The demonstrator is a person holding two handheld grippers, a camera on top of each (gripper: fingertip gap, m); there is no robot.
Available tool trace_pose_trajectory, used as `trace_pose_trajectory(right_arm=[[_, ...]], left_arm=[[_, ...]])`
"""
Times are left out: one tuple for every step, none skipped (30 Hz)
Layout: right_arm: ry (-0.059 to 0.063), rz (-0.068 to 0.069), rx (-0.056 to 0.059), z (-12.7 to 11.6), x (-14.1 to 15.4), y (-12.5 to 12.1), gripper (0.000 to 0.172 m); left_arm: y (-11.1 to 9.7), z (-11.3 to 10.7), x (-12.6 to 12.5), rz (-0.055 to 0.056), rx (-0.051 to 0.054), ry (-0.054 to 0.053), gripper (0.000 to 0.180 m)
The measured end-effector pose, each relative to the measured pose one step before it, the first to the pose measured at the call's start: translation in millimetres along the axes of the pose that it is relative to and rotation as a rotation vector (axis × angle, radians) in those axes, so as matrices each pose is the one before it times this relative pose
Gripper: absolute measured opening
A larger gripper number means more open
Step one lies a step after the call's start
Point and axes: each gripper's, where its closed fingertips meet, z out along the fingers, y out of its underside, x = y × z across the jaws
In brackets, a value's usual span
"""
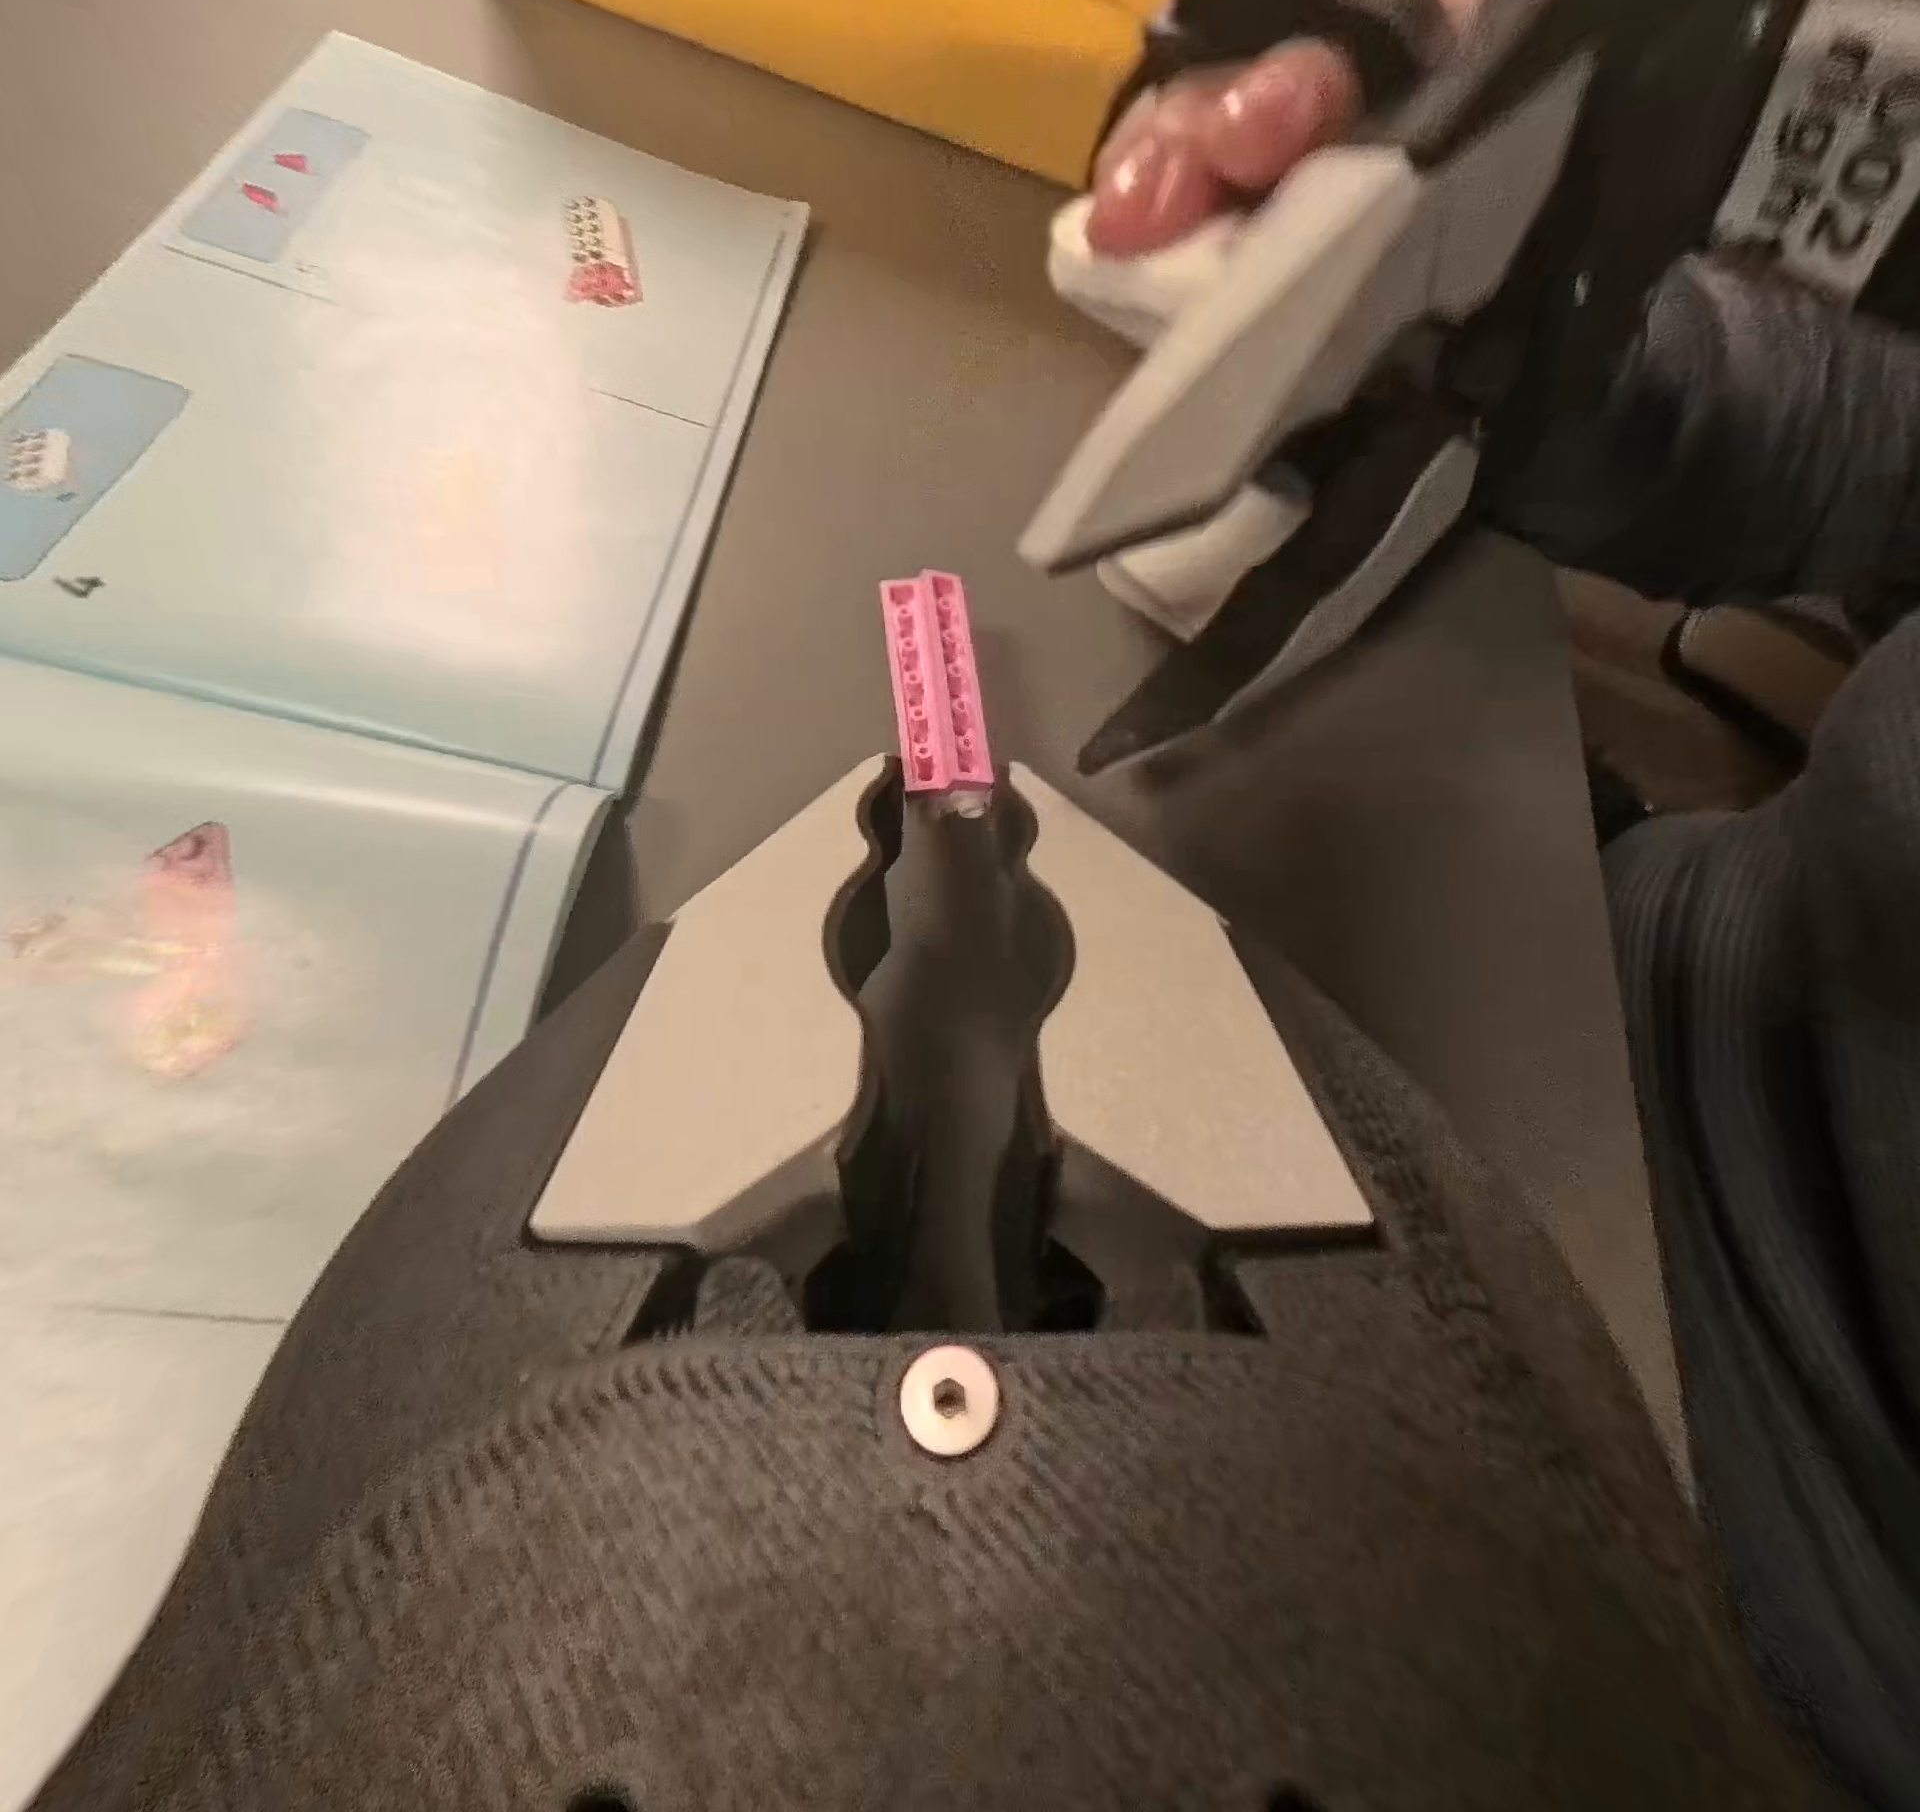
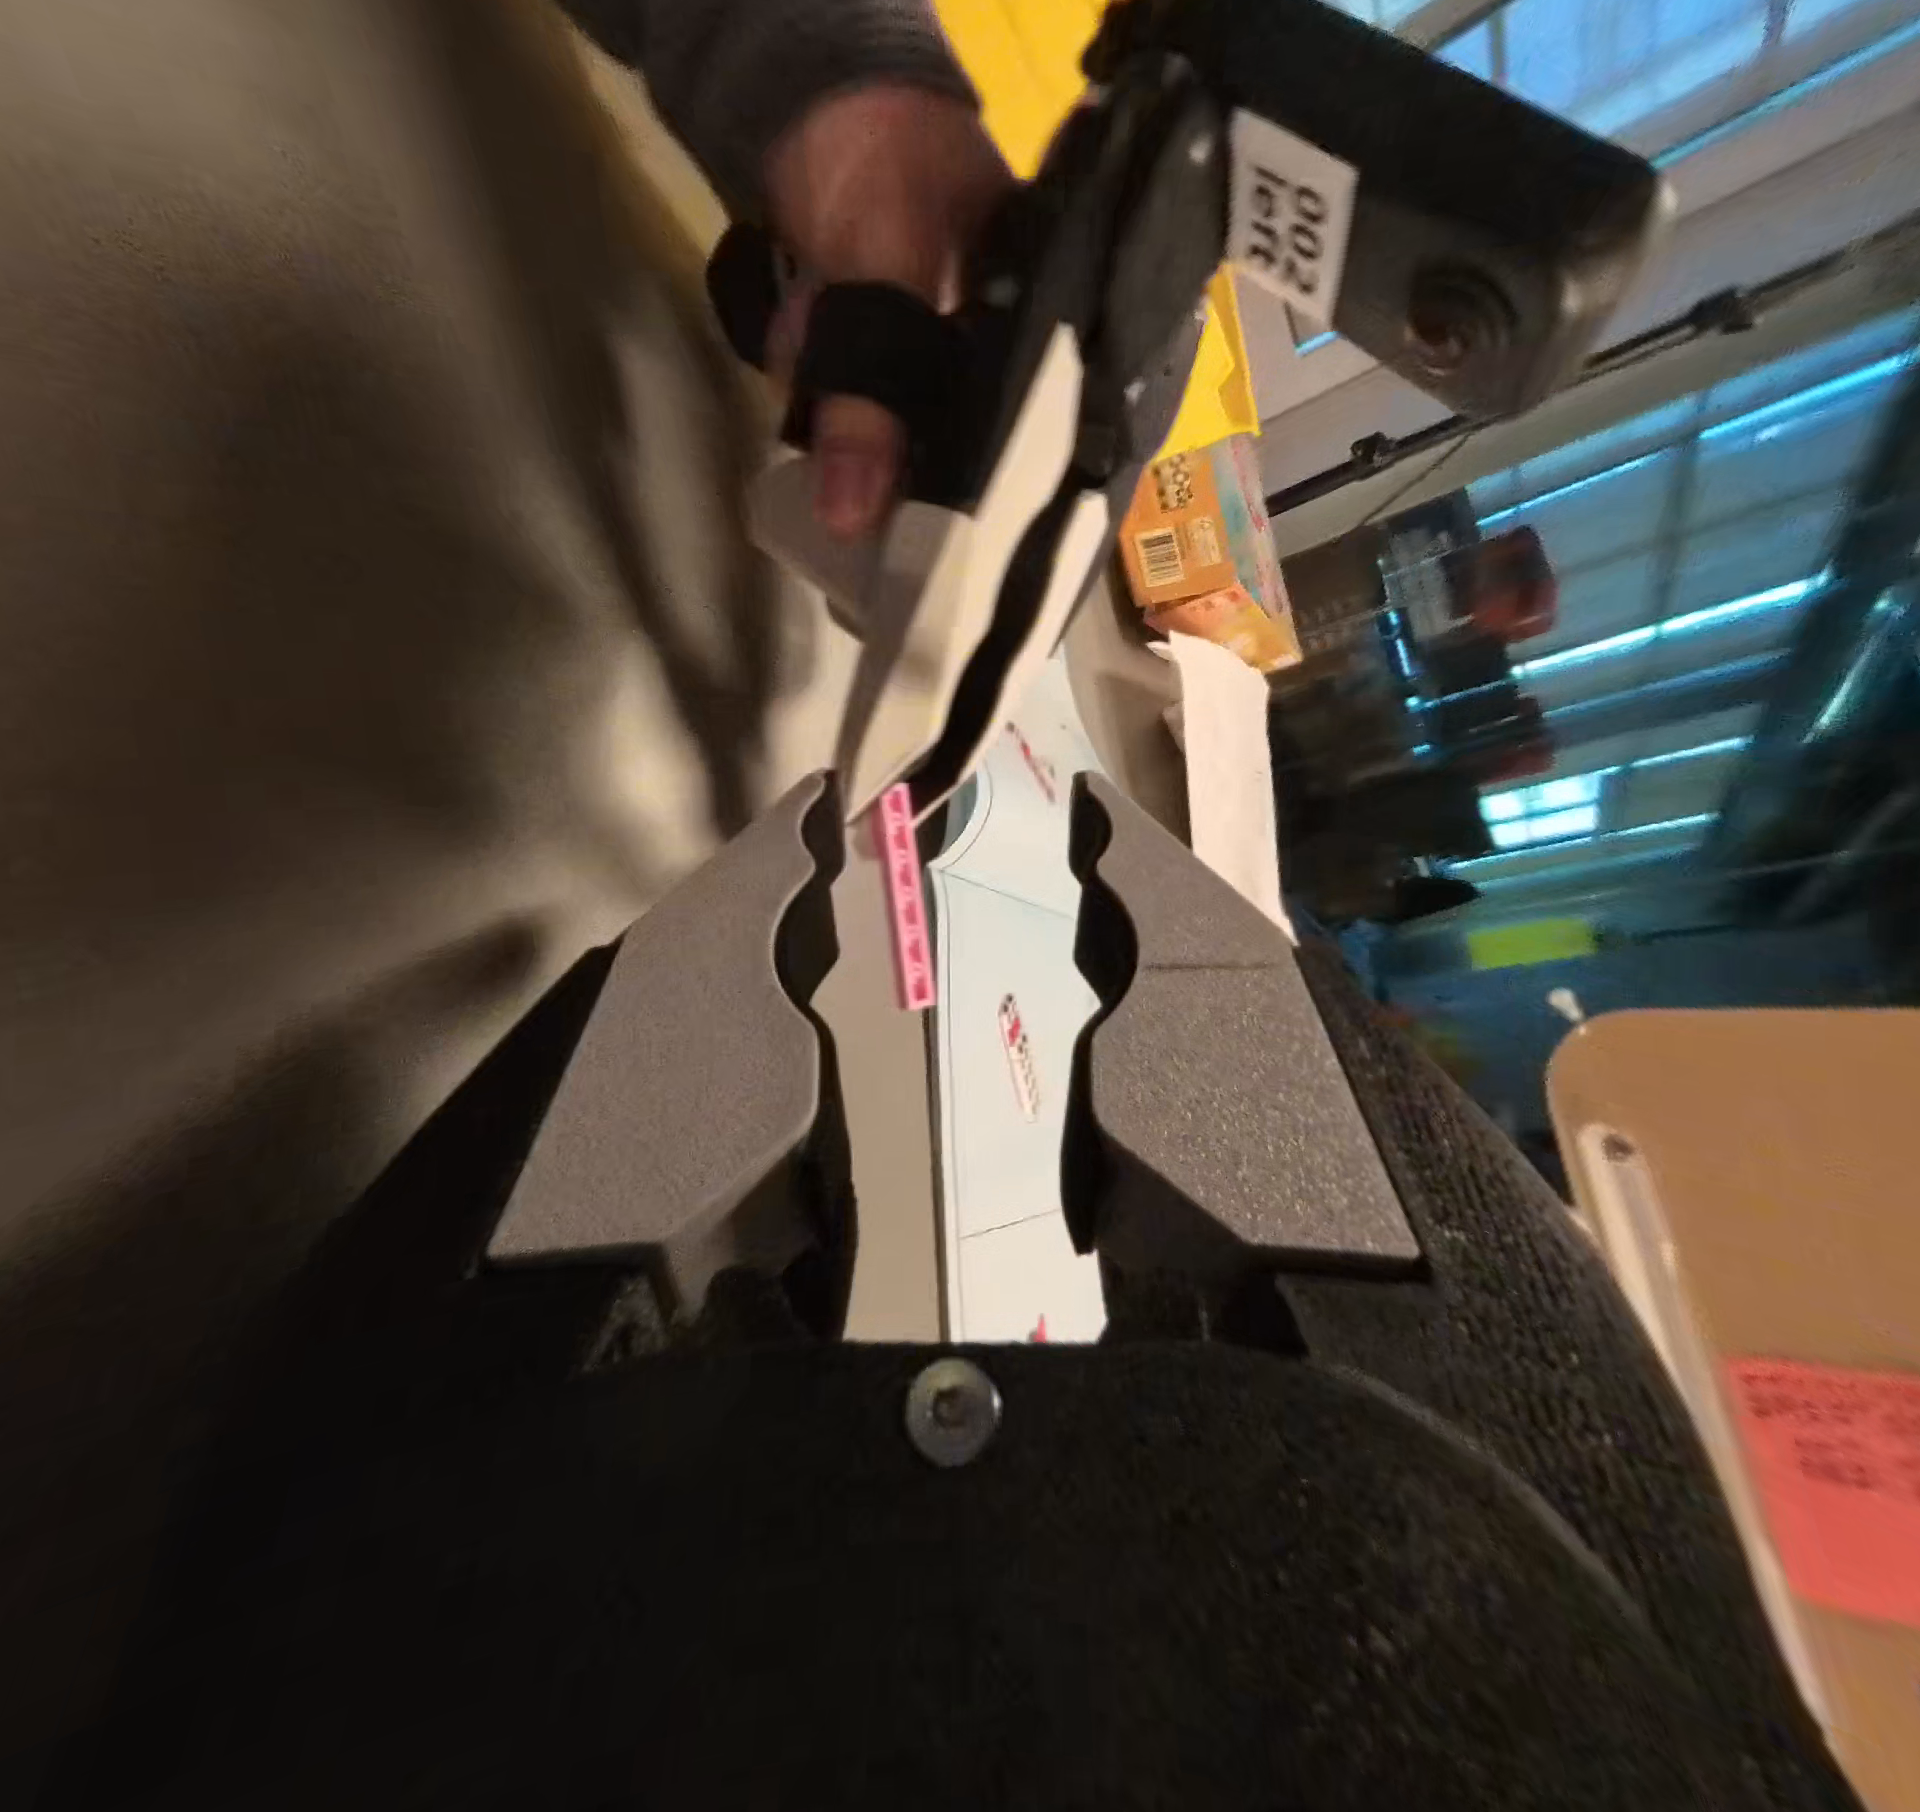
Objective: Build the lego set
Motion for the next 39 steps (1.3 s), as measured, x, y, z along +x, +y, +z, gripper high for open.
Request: trace_pose_trajectory(right_arm=[[-0.0035,-0.029,-0.0167,2.58,-2.98,0.74,0.045],[0.001,-0.0213,-0.015,2.25,-1.73,1.64,0.046],[0.005,-0.0156,-0.0097,1.6,-0.98,1.83,0.047],[0.0083,-0.0128,-0.0028,0.92,-0.3,1.16,0.046],[0.0006,-0.0157,-0.0049,0.73,-1.32,1.4,0.044],[0.0041,-0.0176,-0.0082,0.83,-0.85,1.73,0.04],[0.0074,-0.0234,-0.0098,0.92,-0.55,1.42,0.037],[0.0104,-0.028,-0.0097,0.99,-0.23,1.0,0.033],[0.0086,-0.0268,-0.0113,1.02,-0.45,0.99,0.03],[0.0036,-0.0199,-0.0096,1.11,-0.84,0.8,0.028],[-0.002,-0.011,-0.0054,1.0,-1.38,0.23,0.028],[-0.0006,-0.0056,-0.0009,0.94,-1.0,-0.35,0.027],[-0.0008,-0.0045,-0.0015,0.85,-0.88,-0.18,0.027],[0.0047,-0.0067,-0.0003,0.63,0.09,-0.23,0.026],[0.0069,-0.0067,-0.0002,0.33,0.41,-0.24,0.024],[0.0067,-0.0054,-0.0012,0.11,0.76,-0.22,0.021],[0.0106,-0.0063,-0.0012,-0.39,1.5,-0.38,0.015],[0.0038,-0.0087,-0.0014,-0.41,0.54,-0.25,0.013],[0.0012,-0.0056,-0.0039,-0.32,0.06,0.22,0.012],[0.0028,-0.0045,-0.0022,-0.18,0.41,-0.14,0.012],[-0.0002,-0.0013,-0.003,0.04,0.36,-0.01,0.012],[-0.0004,0.0023,-0.0052,0.12,0.56,0.26,0.012],[-0.0036,0.0055,-0.005,0.29,0.18,0.38,0.011],[-0.0103,0.0089,-0.002,0.22,-0.54,0.01,0.011],[-0.0118,0.0151,-0.0052,0.22,-0.47,0.4,0.01],[-0.0095,0.0143,-0.0048,-0.04,-0.13,0.48,0.01],[-0.0078,0.0162,-0.0032,-0.16,0.27,0.46,0.009],[-0.0085,0.028,0.0005,-0.45,0.76,0.11,0.008],[-0.0059,0.0337,0.0045,-0.58,1.36,-0.21,0.008],[-0.0016,0.0359,0.0109,-0.92,2.02,-0.49,0.007],[0.0081,0.0438,0.0232,-1.39,3.77,-1.84,0.007],[0.0035,0.0486,0.0302,-1.66,3.47,-2.57,0.007],[0.0084,0.0462,0.0328,-1.75,3.86,-2.9,0.007],[0.0091,0.0335,0.0266,-1.65,3.41,-1.97,0.007],[0.0124,0.0248,0.0126,-1.21,3.6,-0.24,0.007],[0.0098,0.0151,0.0129,-1.36,2.92,-0.41,0.007],[0.0063,0.0163,0.0117,-1.46,2.47,-0.55,0.007],[0.0042,0.0208,0.0133,-1.4,2.14,-0.84,0.007],[0.0007,0.022,0.0118,-1.11,1.76,-0.81,0.007]], left_arm=[[-1.87,-1.8,-0.85,-0.0093,0.0129,0.0009,0.016],[-1.77,-1.55,-0.13,-0.0059,0.0118,0.0035,0.016],[-1.47,-1.18,-0.56,-0.0066,0.0092,-0.0011,0.016],[-0.65,-0.85,-0.51,-0.0031,0.0036,-0.0012,0.016],[-0.19,-0.62,-0.27,0.0001,0.0005,-0.0012,0.016],[-0.24,-0.59,-0.48,-0.0003,0.0008,-0.0029,0.016],[-0.5,-0.38,0.25,-0.0011,0.0032,0.0021,0.017],[-0.62,-0.38,0.82,-0.0035,0.0036,0.0063,0.017],[-0.49,-0.32,0.46,-0.0047,0.0034,0.005,0.016],[-0.43,-0.17,0.67,-0.004,0.0034,0.0063,0.016],[-0.5,-0.23,0.73,-0.0041,0.0033,0.0064,0.016],[-0.4,-0.23,0.75,-0.0033,0.003,0.0056,0.016],[-0.38,-0.02,0.88,-0.0022,0.002,0.0063,0.016],[-0.28,-0.07,0.99,-0.0009,0.0014,0.0055,0.016],[0.31,0.18,0.33,-0.0001,-0.0022,0.0012,0.016],[0.89,0.41,-0.02,0.0023,-0.0059,-0.0017,0.016],[0.81,0.56,0.15,0.0031,-0.0053,-0.0015,0.017],[0.46,0.62,0.58,0.0018,-0.0037,0.0013,0.017],[-0.08,0.08,0.11,0.0003,0.0001,-0.0006,0.017],[-0.38,-0.23,0.19,0.0009,0.0016,-0.0005,0.017],[-0.14,-0.35,0.07,0.0012,0.0006,-0.0003,0.017],[-0.52,-0.4,-0.23,0.0013,0.0025,-0.0028,0.016],[-0.45,-0.53,-0.66,0.0031,0.0021,-0.0065,0.016],[0.05,-0.06,0.11,0.0071,-0.0018,-0.0036,0.016],[0.55,0.14,-0.33,0.0125,-0.0045,-0.0086,0.016],[-0.07,-0.03,-0.3,0.013,-0.0009,-0.0087,0.016],[-0.61,-0.21,-0.07,0.0087,0.0029,-0.0067,0.016],[-1.2,-0.48,0.05,0.0059,0.0063,-0.0041,0.016],[-1.97,-0.96,0.35,0.0061,0.0122,-0.0024,0.016],[-3.31,-1.37,0.74,0.0096,0.0201,-0.0027,0.017],[-4.61,-1.72,1.62,0.0159,0.0264,-0.0004,0.018],[-4.77,-1.76,3.25,0.0243,0.0255,0.0049,0.021],[-4.79,-2.12,1.61,0.0277,0.0251,-0.0072,0.022],[-4.01,-2.25,1.07,0.0271,0.0207,-0.0073,0.024],[-1.84,-1.58,2.33,0.0233,0.0072,0.0053,0.027],[-0.31,-0.69,0.93,0.016,-0.0004,-0.0005,0.027],[-0.12,0.07,-0.55,0.0124,0.0008,-0.0086,0.027],[0.09,0.53,1.01,0.0113,0.0003,0.001,0.027],[-0.68,0.6,2.05,0.0104,0.005,0.007,0.028]])
